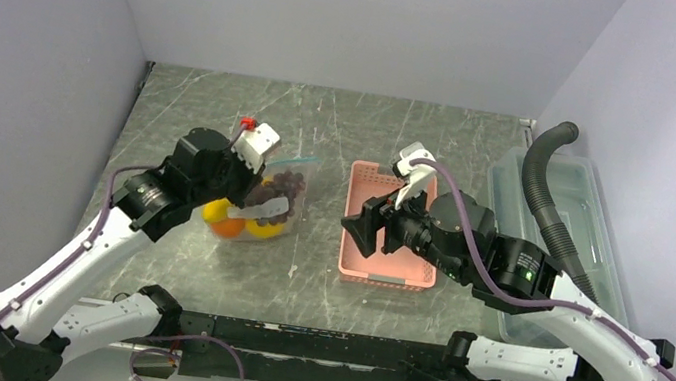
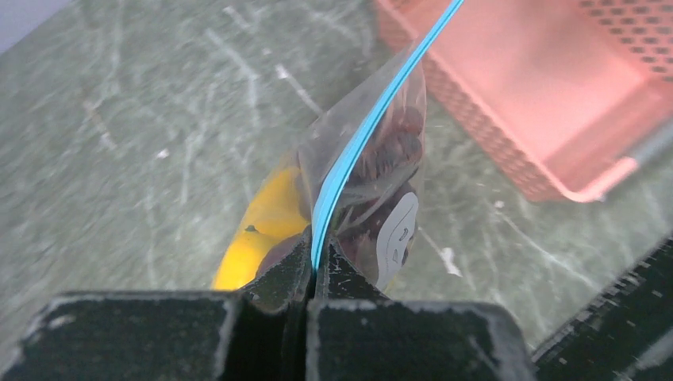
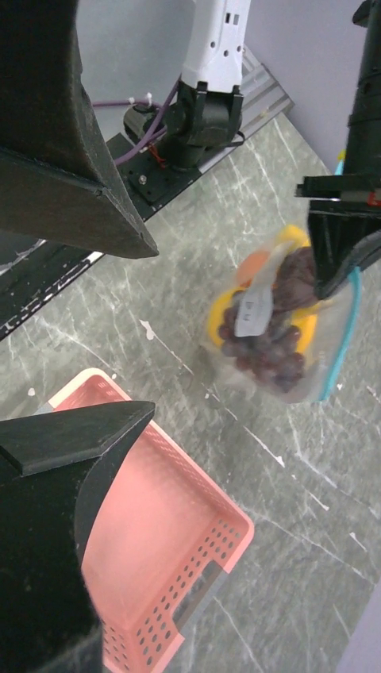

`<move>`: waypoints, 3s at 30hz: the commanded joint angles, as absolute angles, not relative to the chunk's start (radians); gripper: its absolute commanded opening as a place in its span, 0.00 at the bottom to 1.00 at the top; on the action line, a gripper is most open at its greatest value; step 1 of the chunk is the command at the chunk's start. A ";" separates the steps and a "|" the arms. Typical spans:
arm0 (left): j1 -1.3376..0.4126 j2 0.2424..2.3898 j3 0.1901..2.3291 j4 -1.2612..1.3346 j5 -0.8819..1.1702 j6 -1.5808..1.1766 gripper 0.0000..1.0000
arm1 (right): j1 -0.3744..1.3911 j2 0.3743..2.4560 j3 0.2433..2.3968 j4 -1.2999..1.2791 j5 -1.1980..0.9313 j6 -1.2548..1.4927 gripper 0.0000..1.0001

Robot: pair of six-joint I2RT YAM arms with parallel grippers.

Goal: Place the food in the zip-top bag and seal the zipper
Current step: Place the zipper food storage bag at the center of the board.

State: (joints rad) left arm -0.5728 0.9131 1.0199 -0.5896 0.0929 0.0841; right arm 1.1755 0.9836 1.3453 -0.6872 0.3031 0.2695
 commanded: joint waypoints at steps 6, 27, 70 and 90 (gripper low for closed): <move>-0.572 1.075 1.141 -0.523 -0.352 0.156 0.00 | 1.167 0.923 1.277 -0.636 0.324 0.288 0.70; -0.460 1.455 1.214 -0.149 -0.547 0.468 0.00 | 1.160 0.833 1.220 -0.648 0.284 0.316 0.70; -0.738 1.325 0.977 -0.491 -0.183 -0.233 0.31 | 1.158 0.821 1.174 -0.655 0.322 0.328 0.73; -0.794 1.040 0.993 -0.604 -0.164 -0.306 0.44 | 1.157 0.836 1.180 -0.650 0.328 0.341 0.74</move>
State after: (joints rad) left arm -0.7910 1.0496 0.9203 -0.5545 -0.1215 -0.3088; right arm 1.1599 0.8341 1.1656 -0.6880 0.3099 0.3260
